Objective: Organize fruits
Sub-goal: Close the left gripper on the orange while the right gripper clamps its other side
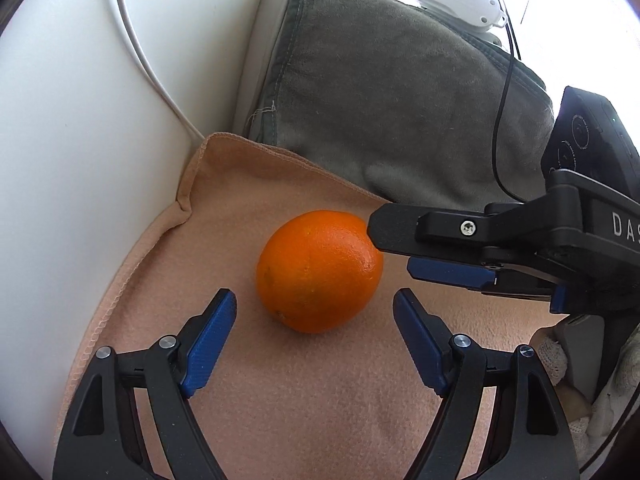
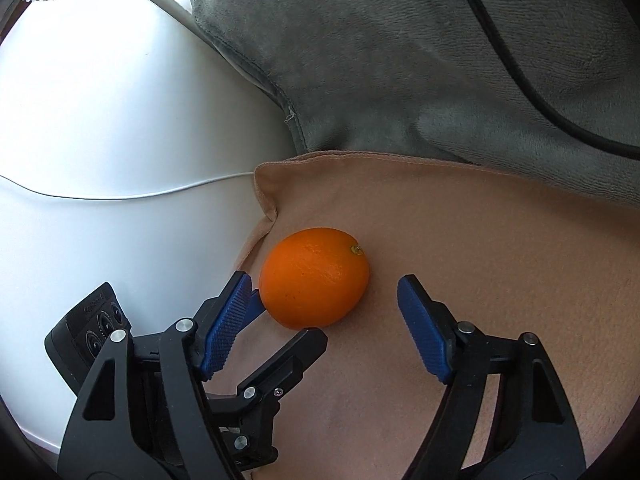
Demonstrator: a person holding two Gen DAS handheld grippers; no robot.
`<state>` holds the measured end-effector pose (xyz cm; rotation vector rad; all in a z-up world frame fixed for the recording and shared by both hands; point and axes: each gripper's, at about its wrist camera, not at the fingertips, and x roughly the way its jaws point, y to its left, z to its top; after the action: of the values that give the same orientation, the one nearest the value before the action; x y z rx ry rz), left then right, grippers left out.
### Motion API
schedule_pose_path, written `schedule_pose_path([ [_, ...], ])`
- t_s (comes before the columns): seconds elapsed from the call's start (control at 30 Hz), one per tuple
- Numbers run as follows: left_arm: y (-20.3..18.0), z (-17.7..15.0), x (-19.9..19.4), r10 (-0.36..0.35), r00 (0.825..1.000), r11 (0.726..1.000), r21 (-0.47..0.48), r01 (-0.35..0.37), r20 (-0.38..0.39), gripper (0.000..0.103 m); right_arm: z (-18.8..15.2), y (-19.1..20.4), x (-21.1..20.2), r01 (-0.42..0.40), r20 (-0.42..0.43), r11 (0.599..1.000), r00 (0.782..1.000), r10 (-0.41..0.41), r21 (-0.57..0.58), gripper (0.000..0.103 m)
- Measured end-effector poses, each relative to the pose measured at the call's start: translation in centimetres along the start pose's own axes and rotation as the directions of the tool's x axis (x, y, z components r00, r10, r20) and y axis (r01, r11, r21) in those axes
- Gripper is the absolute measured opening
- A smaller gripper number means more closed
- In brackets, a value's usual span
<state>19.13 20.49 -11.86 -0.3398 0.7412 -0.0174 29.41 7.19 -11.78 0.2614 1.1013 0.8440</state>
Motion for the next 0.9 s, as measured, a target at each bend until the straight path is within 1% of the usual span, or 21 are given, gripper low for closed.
schedule_pose_path([
  [0.07, 0.1, 0.3, 0.5, -0.008, 1.000, 1.000, 0.002, 0.008, -0.005, 0.080, 0.1, 0.1, 0.4, -0.003, -0.003, 1.000, 1.000, 0.003, -0.001, 0.079],
  [0.13, 0.0, 0.3, 0.9, -0.012, 1.000, 1.000, 0.002, 0.012, -0.016, 0.072, 0.3, 0.2, 0.6, -0.008, -0.006, 1.000, 1.000, 0.008, 0.001, 0.079],
  [0.3, 0.3, 0.6, 1.7, -0.027, 0.999, 1.000, -0.008, 0.027, -0.027, 0.070, 0.6, 0.0, 1.2, -0.010, -0.008, 1.000, 1.000, 0.010, 0.019, 0.079],
  [0.4, 0.4, 0.9, 2.2, -0.030, 0.999, 1.000, -0.009, 0.030, -0.031, 0.066, 0.7, -0.3, 1.4, -0.021, -0.012, 0.999, 1.000, 0.022, 0.039, 0.079],
  [0.5, 0.4, 0.9, 2.4, -0.036, 0.999, 0.999, -0.014, 0.036, -0.031, 0.065, 0.9, -0.2, 1.8, -0.025, -0.016, 0.999, 1.000, 0.026, 0.044, 0.078],
  [0.63, 0.5, 0.9, 2.5, -0.041, 0.999, 0.999, -0.017, 0.041, -0.027, 0.065, 0.8, -0.1, 2.7, -0.021, -0.037, 0.999, 0.999, 0.022, 0.034, 0.071],
  [0.77, 1.1, 0.6, 2.3, -0.046, 0.999, 0.999, -0.023, 0.045, -0.023, 0.065, 0.7, -0.1, 3.0, -0.031, -0.031, 0.999, 0.999, 0.032, 0.043, 0.070],
  [0.9, 1.1, 0.2, 2.3, -0.049, 0.999, 0.999, -0.023, 0.049, -0.018, 0.064, 0.5, 0.2, 3.3, -0.021, -0.025, 0.999, 0.999, 0.021, 0.028, 0.070],
])
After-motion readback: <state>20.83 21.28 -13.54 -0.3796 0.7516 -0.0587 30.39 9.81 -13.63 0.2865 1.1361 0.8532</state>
